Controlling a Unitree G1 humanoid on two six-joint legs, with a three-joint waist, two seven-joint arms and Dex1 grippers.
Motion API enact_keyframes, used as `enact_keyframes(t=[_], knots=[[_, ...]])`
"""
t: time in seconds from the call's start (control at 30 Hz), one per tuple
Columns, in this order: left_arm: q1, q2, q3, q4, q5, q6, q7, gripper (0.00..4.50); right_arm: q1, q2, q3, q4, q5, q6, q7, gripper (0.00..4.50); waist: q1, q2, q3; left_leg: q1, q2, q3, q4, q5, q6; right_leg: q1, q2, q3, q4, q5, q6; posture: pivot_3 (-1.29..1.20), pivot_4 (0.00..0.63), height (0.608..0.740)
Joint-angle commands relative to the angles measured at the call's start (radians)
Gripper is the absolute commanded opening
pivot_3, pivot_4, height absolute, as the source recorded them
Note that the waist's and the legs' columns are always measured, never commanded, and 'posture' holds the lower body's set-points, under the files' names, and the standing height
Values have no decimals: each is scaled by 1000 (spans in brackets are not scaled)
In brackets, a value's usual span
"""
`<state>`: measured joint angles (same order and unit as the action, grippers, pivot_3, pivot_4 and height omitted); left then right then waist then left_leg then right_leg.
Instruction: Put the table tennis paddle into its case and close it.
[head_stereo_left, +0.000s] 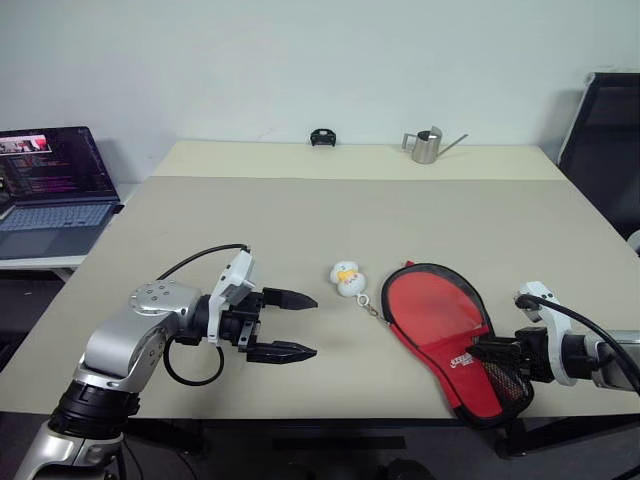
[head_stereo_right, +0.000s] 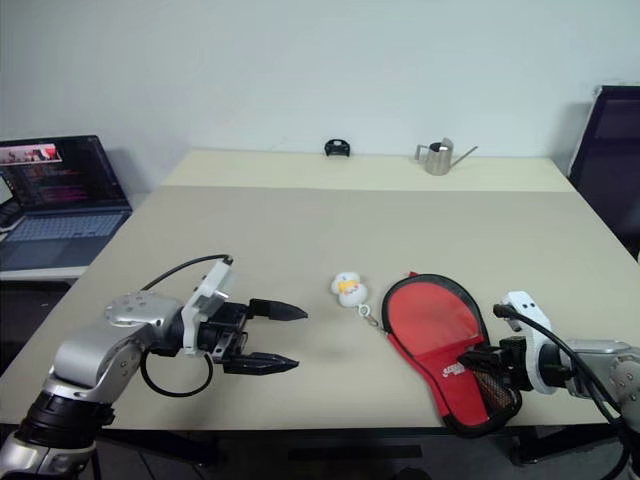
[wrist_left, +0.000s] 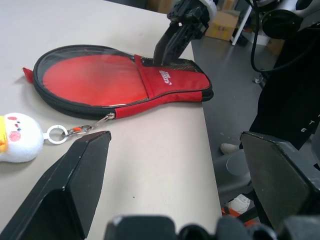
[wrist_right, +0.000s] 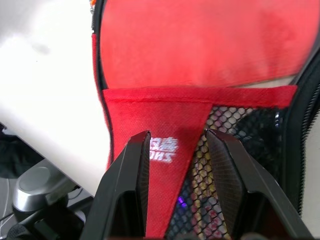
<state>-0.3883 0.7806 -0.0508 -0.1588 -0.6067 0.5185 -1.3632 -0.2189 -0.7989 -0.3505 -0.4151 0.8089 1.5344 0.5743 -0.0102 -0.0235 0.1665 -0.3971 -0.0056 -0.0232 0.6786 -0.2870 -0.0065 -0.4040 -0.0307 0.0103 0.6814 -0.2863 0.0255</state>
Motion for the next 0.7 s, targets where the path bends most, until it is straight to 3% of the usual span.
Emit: enact_keyframes(t=[0.03, 0.4, 0.5, 0.67, 0.7], knots=[[-12, 3, 32, -9, -9, -7, 10, 4500, -11, -57, -10, 30, -14, -116, 66, 1935, 0, 0, 0, 0, 0, 0, 0, 0, 0, 0, 0, 0, 0, 0, 0, 0, 150, 740], [-7, 4, 41, -21, -24, 2, 26, 4500, 22, -142, 110, 192, -130, -370, 177, 1935, 1, 0, 0, 0, 0, 0, 0, 0, 0, 0, 0, 0, 0, 0, 0, 0, 150, 740], [-10, 8, 42, -20, -22, 3, 24, 4500, 8, -131, 143, 214, -146, -399, 183, 2509, 1, 0, 0, 0, 0, 0, 0, 0, 0, 0, 0, 1, 0, 0, 0, 0, 150, 740], [-13, 13, 46, -18, -21, 4, 21, 4500, 3, -117, 207, 247, -190, -448, 184, 4278, 2, 0, 0, 0, 0, 0, 0, 0, 0, 0, 0, 0, 0, 0, 0, 0, 150, 740], [-13, 13, 46, -18, -20, 4, 21, 4500, 2, -116, 213, 250, -195, -454, 186, 4469, 2, 0, 0, 0, 0, 0, 0, 0, 0, 0, 0, 0, 0, 0, 0, 0, 150, 740]])
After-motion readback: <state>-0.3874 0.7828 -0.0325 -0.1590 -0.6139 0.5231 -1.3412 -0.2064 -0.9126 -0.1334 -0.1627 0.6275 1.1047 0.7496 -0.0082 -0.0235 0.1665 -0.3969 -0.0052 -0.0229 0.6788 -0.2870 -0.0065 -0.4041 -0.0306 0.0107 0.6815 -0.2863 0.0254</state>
